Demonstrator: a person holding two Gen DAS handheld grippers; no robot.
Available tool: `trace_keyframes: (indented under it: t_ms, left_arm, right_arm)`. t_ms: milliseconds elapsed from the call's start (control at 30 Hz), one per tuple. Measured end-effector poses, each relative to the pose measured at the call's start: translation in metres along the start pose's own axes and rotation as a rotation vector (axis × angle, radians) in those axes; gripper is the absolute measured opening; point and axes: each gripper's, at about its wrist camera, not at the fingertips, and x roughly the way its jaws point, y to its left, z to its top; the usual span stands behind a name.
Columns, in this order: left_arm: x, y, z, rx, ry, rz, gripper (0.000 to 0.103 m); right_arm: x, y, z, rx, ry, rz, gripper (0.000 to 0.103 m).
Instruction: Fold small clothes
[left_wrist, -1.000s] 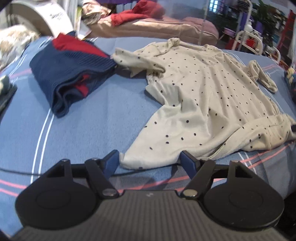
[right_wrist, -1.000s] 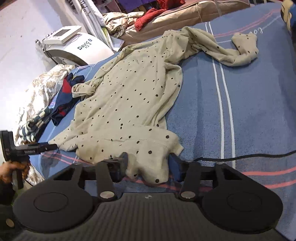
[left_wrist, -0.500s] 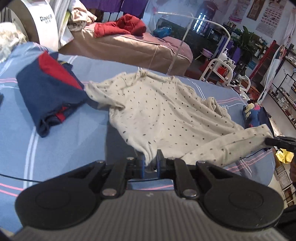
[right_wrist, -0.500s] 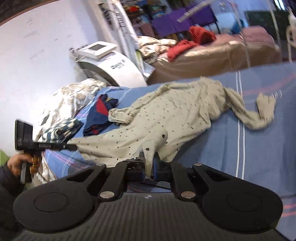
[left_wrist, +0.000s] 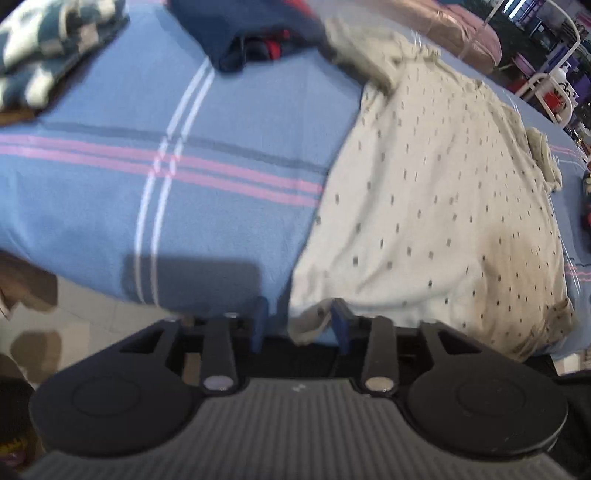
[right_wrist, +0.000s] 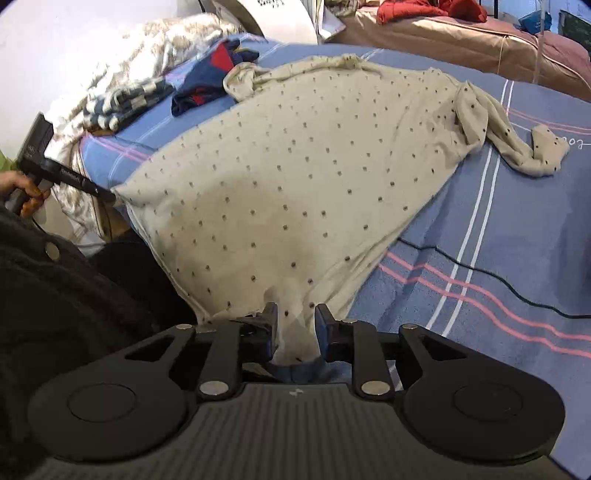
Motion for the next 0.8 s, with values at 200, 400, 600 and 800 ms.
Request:
trace_keyframes:
  t_ms: [200,400,600,800]
  left_arm:
    - [0.007,-0.068,0.038,0.131,-0.082,-0.164,0.057]
    - [0.051,-0.12,0.033,0.201,0.03,-0.256,0.057]
    - [0.061,-0.128,0.042,0.213,0.041,-0.216,0.062]
    - [0.072,-0.186,0.072,0.294,-0.043,-0.236,0.082]
  right_arm:
    - [0.021,0.0,0.026,0.07,-0.07,0.079,0.062]
    - [0.071,-0.008,-0.012,0.172,0.206,0.071,0.062]
    - [0.026,-0.019,-0.035,0.241,0.277,0.021,0.058]
    - [0.0,-0.054,0.03,0.22,-0.111,-0.191,0.103]
